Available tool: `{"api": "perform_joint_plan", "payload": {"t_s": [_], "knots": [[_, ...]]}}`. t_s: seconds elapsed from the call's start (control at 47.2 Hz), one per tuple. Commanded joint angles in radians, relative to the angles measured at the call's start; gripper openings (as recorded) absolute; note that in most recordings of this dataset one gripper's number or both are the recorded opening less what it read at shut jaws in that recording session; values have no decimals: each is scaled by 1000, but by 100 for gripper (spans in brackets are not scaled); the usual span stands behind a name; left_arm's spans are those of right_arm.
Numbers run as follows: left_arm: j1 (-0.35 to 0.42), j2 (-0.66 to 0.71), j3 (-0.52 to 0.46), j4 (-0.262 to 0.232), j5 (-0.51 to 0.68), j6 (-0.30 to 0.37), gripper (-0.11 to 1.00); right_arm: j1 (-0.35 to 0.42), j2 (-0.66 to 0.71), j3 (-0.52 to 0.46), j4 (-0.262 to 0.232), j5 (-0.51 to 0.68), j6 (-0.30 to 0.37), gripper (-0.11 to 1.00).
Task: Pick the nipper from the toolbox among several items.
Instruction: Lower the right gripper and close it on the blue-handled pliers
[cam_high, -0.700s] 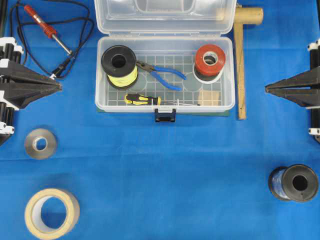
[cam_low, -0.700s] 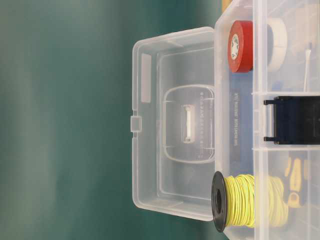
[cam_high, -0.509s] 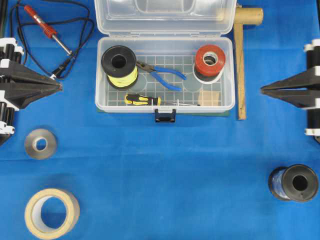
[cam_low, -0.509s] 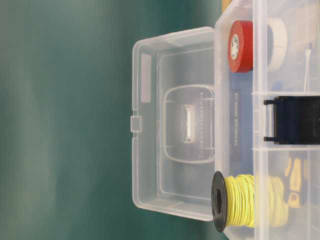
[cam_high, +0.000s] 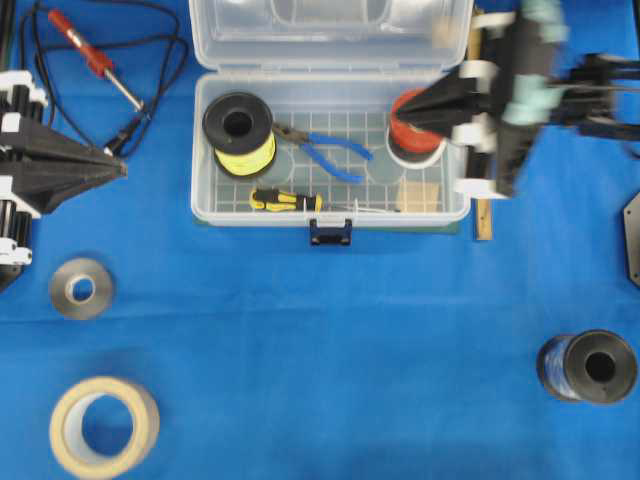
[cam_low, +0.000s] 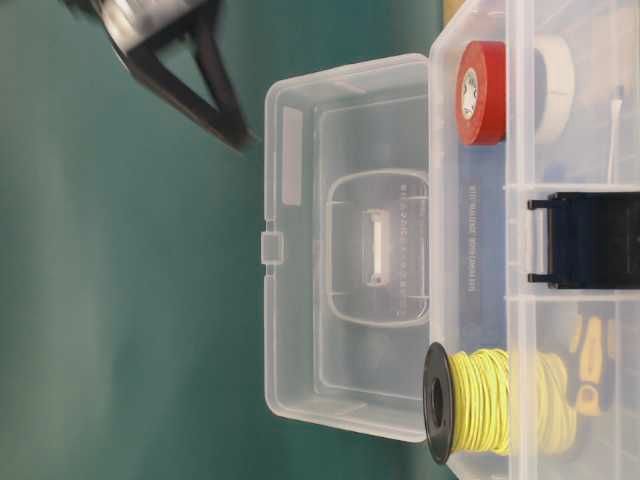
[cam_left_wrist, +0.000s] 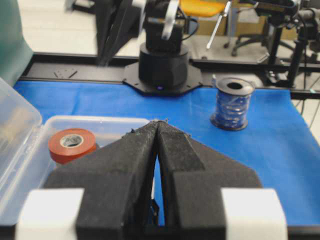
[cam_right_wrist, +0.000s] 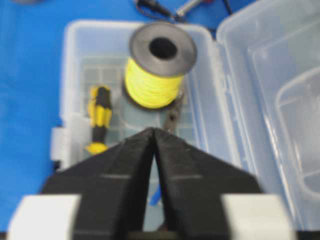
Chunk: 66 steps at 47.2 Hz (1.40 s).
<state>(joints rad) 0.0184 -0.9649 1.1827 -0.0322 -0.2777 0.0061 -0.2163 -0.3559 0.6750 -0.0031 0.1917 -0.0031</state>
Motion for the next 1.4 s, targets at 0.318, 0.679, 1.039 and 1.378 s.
{"api": "perform_joint_plan", "payload": {"t_s": [0.318,0.679,1.039,1.378], "knots": [[5,12,-6,-2,-5,0,0,-58,373,-255,-14,167,-5,68],[5,14,3,-2,-5,0,0,-86,529,-282,-14,170,-5,64],[5,12,3,-3,2,-3,0,-98,643,-299,-14,130,-5,64],[3,8,3,-3,2,-9,0,-97,667,-307,-14,160,-37,18]]}}
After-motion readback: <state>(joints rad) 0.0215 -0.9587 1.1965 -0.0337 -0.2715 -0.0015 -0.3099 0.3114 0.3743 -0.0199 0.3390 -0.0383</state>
